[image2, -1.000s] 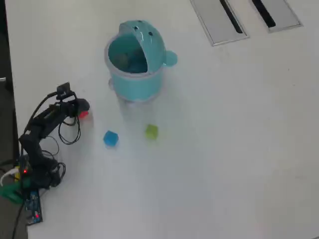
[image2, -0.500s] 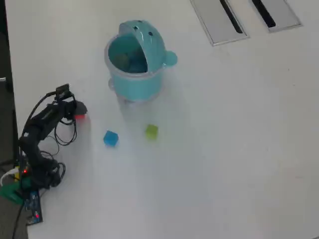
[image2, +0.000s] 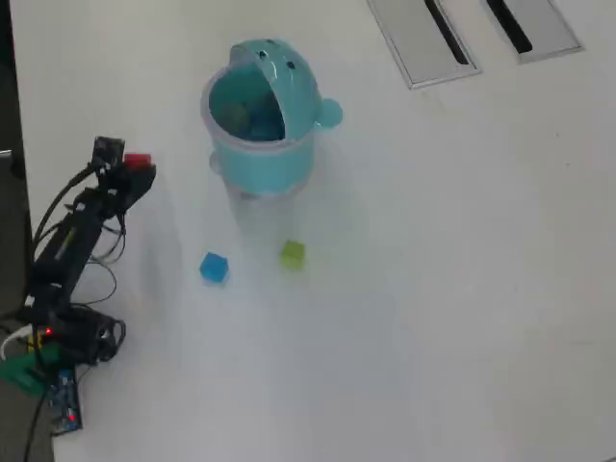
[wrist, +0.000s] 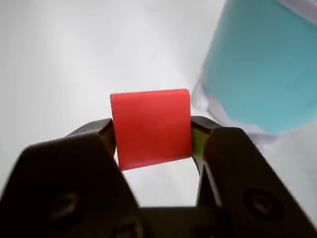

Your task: Grasp RGB lego blocks and put them in the bin one by one.

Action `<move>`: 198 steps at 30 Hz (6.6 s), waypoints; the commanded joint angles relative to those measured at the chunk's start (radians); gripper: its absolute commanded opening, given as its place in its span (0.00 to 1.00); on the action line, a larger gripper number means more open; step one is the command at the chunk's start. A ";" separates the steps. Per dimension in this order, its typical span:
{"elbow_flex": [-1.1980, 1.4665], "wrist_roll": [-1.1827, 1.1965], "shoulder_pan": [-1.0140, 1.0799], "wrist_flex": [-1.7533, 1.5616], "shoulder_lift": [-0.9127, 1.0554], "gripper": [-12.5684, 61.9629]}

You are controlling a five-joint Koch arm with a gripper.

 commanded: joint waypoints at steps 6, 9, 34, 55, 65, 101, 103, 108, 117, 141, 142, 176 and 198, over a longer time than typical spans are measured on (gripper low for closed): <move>-0.374 0.046 0.044 -0.137 -0.052 0.20; -0.532 0.046 0.051 -0.156 -0.144 0.20; -1.252 0.103 0.319 -0.109 -0.664 0.21; -1.218 0.074 0.348 -0.183 -0.804 0.39; -1.155 -0.020 0.351 -0.170 -0.764 0.58; -0.334 -0.005 0.669 0.023 -0.009 0.60; -0.308 -0.003 0.695 0.049 0.003 0.60; -0.199 -0.003 0.762 0.089 0.034 0.60; -0.078 -0.008 0.775 0.055 0.040 0.61; -0.233 -0.489 0.756 -0.054 -0.368 0.62; -0.258 -0.511 0.767 -0.054 -0.382 0.62; -0.716 -0.634 0.925 0.051 -0.844 0.62; -0.825 -0.572 0.919 0.152 -0.976 0.48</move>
